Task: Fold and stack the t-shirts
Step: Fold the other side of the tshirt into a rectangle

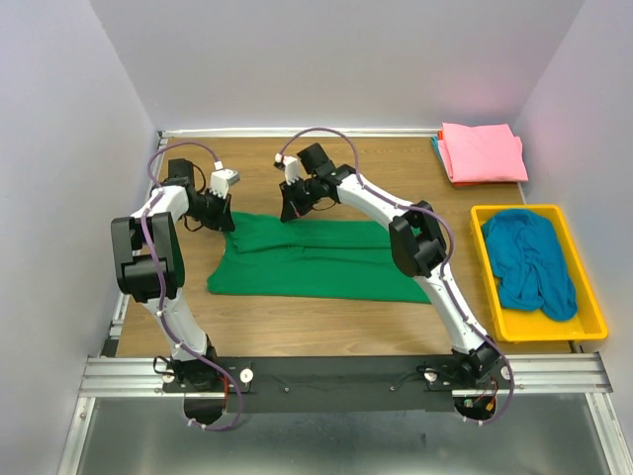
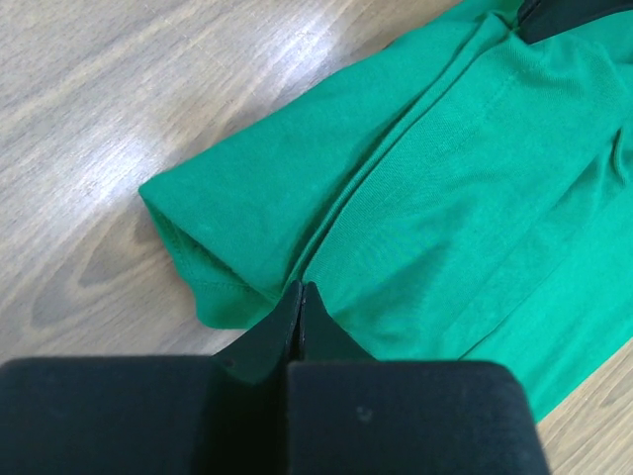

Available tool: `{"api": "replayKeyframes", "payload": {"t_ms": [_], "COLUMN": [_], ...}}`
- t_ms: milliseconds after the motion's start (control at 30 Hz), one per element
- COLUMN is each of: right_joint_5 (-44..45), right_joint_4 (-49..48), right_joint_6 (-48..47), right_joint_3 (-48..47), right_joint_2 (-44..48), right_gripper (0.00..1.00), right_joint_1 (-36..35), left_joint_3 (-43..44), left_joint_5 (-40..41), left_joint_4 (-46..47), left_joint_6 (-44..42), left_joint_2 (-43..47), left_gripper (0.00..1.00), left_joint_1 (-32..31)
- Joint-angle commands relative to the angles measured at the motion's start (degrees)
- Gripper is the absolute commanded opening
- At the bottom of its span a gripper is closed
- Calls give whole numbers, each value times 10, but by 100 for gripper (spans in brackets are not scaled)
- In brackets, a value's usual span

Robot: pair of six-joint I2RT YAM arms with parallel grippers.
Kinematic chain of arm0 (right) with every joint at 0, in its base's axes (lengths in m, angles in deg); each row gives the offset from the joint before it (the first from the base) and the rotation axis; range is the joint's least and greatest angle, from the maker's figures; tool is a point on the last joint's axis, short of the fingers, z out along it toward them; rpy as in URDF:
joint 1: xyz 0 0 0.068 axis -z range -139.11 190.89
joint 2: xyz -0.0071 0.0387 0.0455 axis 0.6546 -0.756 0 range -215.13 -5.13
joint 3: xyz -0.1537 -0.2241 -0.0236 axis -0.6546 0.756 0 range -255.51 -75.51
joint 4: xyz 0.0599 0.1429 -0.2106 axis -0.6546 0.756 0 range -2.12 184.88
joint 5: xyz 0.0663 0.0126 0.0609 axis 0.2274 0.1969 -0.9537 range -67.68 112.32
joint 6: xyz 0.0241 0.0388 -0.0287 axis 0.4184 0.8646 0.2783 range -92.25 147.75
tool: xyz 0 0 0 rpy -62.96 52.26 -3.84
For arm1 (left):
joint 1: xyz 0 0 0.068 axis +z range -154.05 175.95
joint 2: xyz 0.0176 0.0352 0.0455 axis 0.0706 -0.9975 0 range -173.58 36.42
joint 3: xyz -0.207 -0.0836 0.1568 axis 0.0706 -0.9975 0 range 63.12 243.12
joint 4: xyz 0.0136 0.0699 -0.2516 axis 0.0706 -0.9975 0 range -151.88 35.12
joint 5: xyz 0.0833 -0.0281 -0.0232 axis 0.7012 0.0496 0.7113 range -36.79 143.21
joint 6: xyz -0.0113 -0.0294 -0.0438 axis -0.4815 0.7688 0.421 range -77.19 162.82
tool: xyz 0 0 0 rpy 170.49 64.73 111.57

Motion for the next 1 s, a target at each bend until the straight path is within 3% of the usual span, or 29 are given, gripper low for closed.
{"api": "replayKeyframes", "payload": {"t_ms": [0,667,967], "right_joint_5": [-16,-66,-58], "right_joint_4": [-9,-11,-10], "right_joint_6": [-13,-74,-100], "right_joint_3": [23,266,318], "right_joint_2": [42,199,234], "right_gripper": [1,0,0], "right_joint_1": [-3,-37,-38], "left_joint_3": [8,-106,-172], "left_joint_5": [-14,5,-1], "left_joint_4": [-26,-128,-157], "left_joint_6": [-25,-173,-225], "left_joint_2": [19,163,197], "left_gripper": [0,0,0], "left_joint_1": [0,1,0]}}
